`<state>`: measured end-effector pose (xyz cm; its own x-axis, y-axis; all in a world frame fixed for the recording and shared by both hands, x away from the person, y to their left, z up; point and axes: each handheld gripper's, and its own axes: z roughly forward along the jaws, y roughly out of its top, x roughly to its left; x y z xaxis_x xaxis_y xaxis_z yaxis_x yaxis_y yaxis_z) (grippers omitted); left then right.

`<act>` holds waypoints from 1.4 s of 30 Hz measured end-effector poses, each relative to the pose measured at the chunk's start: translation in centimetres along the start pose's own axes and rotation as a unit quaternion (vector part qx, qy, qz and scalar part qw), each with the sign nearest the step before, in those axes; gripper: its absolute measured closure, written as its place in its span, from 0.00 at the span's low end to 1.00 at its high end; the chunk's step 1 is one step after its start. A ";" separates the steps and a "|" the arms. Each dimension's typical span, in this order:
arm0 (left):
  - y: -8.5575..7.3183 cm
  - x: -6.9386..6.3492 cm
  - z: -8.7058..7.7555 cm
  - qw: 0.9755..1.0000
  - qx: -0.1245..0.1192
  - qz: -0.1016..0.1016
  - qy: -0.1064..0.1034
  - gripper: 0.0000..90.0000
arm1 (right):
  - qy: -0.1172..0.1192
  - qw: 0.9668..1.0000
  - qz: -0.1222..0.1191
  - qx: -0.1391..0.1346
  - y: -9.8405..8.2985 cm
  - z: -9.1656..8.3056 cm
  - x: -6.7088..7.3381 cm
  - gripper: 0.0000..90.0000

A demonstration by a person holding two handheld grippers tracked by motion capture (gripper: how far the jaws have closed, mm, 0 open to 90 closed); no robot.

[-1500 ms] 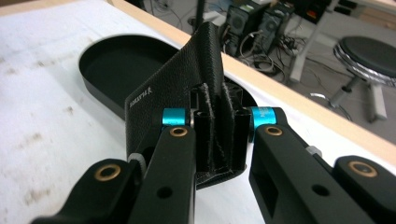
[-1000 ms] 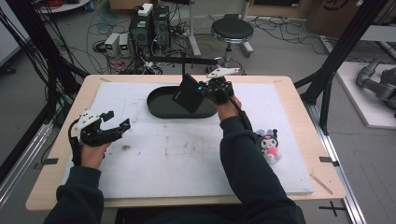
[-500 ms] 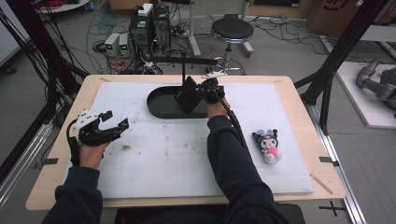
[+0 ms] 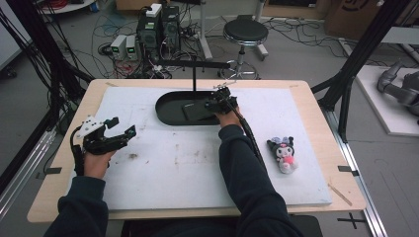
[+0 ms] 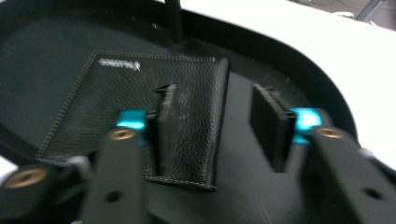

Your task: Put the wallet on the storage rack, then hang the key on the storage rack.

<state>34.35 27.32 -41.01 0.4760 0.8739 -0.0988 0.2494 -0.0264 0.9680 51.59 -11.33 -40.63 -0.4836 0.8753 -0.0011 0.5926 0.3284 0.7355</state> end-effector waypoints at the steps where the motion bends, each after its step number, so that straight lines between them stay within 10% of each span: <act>1: 0.0 0.0 0.0 1.000 0.000 0.000 0.000 0.25 | -0.006 1.000 -0.002 -0.003 0.1 -0.5 -0.1 0.46; 11: 0.0 -0.1 0.0 1.000 0.005 0.005 0.002 0.24 | -0.006 0.999 -0.014 -0.028 0.3 -7.5 -3.5 0.26; 22: -0.1 -0.2 0.0 1.000 0.009 0.009 0.002 0.25 | 0.008 0.996 -0.044 -0.076 -7.9 -16.5 -7.1 0.23; 31: -0.2 -0.3 0.2 1.000 0.012 0.007 0.004 0.25 | -0.021 0.997 -0.020 -0.067 -13.4 -19.1 -9.7 0.23; 42: -0.2 -0.2 0.5 1.000 0.009 0.004 0.001 0.25 | -0.069 0.996 -0.016 -0.056 -14.9 -20.6 -10.4 0.23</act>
<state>34.62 26.87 -41.26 0.4768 0.8742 -0.0913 0.2611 -0.0417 0.9644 34.50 -32.66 -37.62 -0.4031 0.9081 -0.1132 0.4997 0.3221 0.8041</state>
